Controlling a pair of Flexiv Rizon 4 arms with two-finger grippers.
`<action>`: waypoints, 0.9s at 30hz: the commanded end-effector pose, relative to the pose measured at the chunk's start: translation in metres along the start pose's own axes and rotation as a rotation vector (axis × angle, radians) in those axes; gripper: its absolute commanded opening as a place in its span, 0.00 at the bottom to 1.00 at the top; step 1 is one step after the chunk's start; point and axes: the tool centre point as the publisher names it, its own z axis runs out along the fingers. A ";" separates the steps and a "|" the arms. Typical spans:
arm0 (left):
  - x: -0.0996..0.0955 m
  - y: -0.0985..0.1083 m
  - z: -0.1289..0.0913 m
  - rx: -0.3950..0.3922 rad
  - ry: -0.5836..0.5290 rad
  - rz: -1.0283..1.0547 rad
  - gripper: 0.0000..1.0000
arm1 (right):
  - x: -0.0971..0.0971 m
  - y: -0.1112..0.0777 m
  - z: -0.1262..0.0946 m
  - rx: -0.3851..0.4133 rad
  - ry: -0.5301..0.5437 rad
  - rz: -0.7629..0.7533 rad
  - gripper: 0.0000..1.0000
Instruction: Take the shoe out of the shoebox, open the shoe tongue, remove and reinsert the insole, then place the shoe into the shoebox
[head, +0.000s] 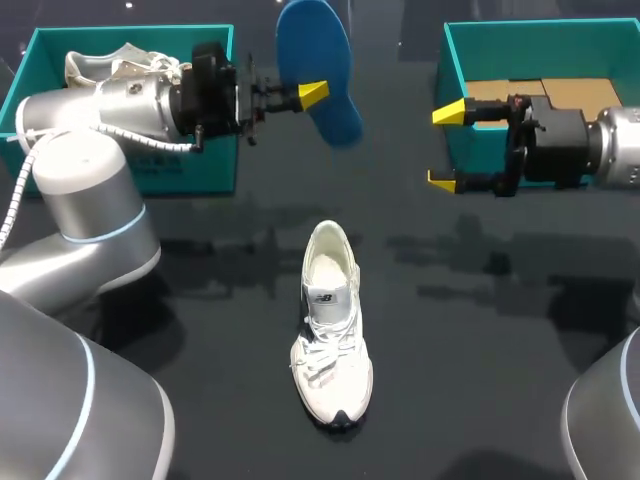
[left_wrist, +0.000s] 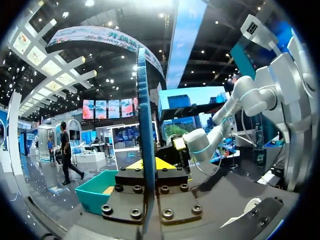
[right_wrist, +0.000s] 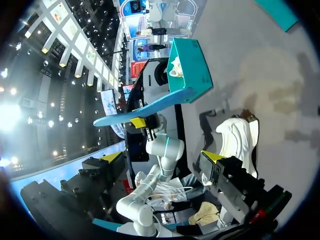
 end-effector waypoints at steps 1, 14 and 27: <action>-0.005 -0.002 -0.002 -0.131 0.159 0.480 0.00 | -0.003 0.001 0.002 -0.002 0.007 -0.003 1.00; -0.004 0.006 -0.003 -0.175 0.159 0.811 0.00 | -0.004 -0.001 0.000 -0.007 0.008 -0.001 1.00; -0.010 0.017 -0.003 -0.148 0.124 1.059 0.00 | -0.004 -0.001 0.002 -0.016 0.011 0.030 1.00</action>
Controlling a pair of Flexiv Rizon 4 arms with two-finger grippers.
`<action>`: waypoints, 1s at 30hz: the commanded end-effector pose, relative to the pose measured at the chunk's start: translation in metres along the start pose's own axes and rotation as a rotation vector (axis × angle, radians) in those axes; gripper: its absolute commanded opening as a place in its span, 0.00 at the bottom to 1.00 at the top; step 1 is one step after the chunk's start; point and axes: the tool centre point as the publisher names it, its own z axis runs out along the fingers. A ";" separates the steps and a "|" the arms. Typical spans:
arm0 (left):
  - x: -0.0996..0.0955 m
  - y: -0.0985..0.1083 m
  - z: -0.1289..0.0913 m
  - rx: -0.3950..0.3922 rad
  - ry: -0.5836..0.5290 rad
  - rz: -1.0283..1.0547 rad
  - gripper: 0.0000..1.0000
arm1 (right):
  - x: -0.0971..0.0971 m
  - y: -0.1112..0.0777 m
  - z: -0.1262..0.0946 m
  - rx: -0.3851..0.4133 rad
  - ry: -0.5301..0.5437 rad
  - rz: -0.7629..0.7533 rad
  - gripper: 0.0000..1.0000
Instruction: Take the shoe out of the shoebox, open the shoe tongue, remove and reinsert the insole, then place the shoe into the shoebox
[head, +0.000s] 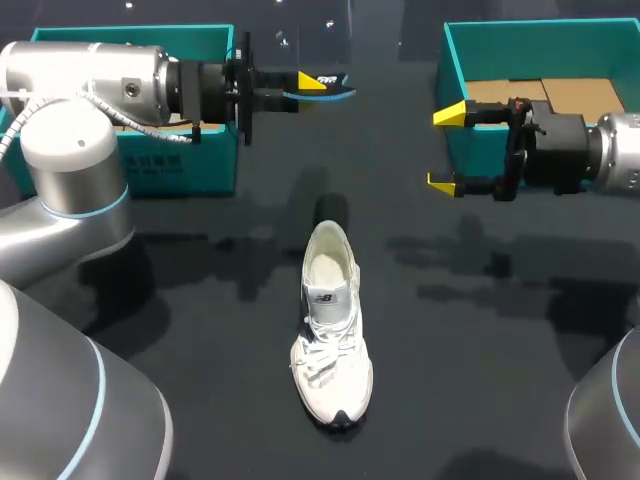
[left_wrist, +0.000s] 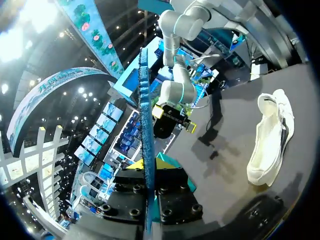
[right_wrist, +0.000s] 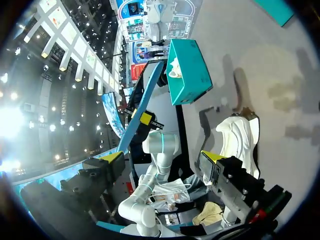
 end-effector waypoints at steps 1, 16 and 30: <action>0.003 0.000 0.003 -0.019 -0.031 0.195 0.00 | -0.001 0.000 0.002 -0.002 -0.001 0.000 1.00; 0.003 0.000 0.003 -0.019 -0.031 0.195 0.00 | -0.001 0.000 0.002 -0.002 -0.001 0.000 1.00; 0.018 0.000 0.022 -0.058 0.056 0.459 0.00 | 0.007 0.006 0.015 0.028 -0.009 -0.123 1.00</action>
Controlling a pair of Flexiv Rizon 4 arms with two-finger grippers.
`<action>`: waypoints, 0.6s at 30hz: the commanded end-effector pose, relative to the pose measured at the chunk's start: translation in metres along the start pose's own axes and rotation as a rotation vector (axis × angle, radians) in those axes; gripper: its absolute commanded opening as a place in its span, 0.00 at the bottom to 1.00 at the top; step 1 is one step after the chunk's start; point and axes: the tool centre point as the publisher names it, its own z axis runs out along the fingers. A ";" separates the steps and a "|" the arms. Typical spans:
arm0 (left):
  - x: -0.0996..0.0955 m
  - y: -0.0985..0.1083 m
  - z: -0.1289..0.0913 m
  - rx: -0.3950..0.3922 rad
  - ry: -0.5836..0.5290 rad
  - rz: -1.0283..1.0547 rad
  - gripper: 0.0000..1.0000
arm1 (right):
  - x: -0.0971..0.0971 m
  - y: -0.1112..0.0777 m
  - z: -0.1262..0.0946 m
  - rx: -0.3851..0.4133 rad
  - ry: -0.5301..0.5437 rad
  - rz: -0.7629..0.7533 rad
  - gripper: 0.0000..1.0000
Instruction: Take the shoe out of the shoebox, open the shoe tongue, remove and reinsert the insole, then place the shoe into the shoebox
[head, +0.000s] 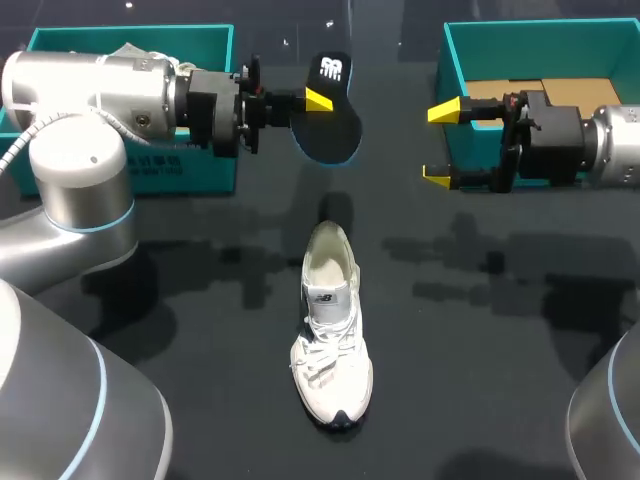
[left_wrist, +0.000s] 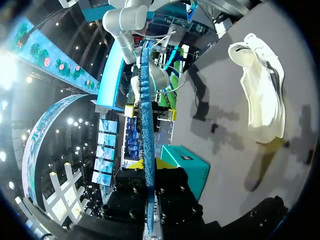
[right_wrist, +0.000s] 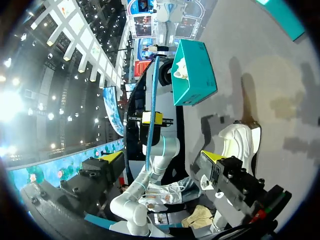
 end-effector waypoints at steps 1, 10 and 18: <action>-0.002 -0.002 0.014 -0.015 0.004 0.053 0.00 | -0.001 0.004 0.008 0.019 0.001 -0.019 1.00; -0.001 -0.004 0.025 0.000 0.000 0.112 0.00 | -0.001 0.002 0.024 0.043 -0.004 -0.119 1.00; 0.000 -0.005 0.029 -0.020 -0.018 0.156 0.00 | 0.004 0.003 0.037 0.053 -0.012 -0.165 1.00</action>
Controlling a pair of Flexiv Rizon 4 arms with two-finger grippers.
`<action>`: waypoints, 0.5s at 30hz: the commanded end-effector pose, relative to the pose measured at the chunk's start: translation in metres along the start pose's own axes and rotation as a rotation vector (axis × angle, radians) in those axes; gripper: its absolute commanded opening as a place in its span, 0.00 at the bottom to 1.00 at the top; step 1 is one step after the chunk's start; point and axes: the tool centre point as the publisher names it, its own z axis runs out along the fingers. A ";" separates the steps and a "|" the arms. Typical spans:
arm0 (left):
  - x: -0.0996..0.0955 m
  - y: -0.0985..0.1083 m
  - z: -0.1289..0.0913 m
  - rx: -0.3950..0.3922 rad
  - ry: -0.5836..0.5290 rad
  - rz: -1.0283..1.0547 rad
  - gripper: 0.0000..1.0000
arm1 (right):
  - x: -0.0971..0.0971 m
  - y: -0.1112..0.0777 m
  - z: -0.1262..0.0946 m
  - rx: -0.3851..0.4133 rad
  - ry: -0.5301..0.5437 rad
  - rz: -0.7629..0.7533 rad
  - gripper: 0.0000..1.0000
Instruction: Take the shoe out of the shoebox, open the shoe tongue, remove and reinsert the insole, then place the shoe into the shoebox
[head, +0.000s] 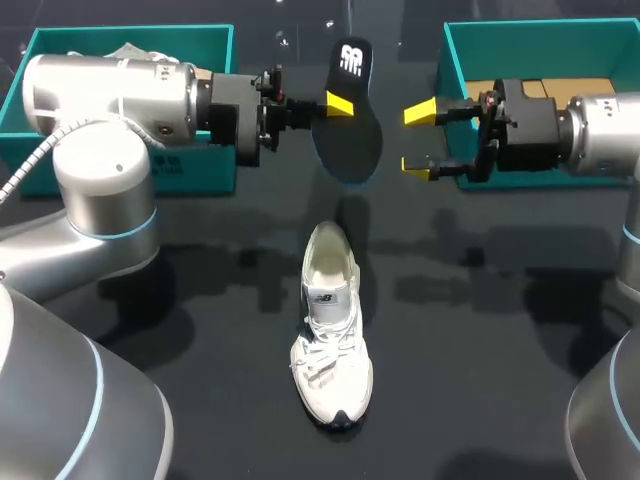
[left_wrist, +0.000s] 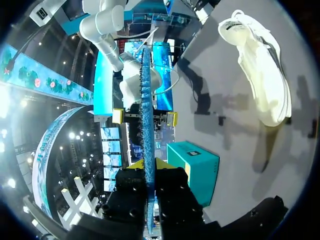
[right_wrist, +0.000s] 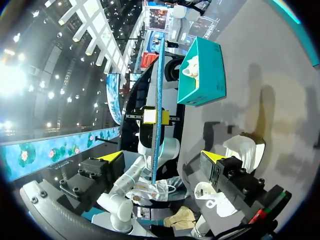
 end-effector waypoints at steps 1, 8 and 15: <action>0.002 0.000 0.006 -0.017 -0.012 0.003 0.00 | 0.000 0.006 0.012 0.003 -0.004 -0.004 1.00; 0.003 0.000 0.011 -0.026 -0.025 -0.005 0.00 | -0.001 0.010 0.023 0.012 -0.012 -0.022 0.78; 0.001 -0.001 0.015 -0.033 -0.031 0.011 0.00 | -0.004 0.015 0.033 0.027 0.001 -0.034 0.51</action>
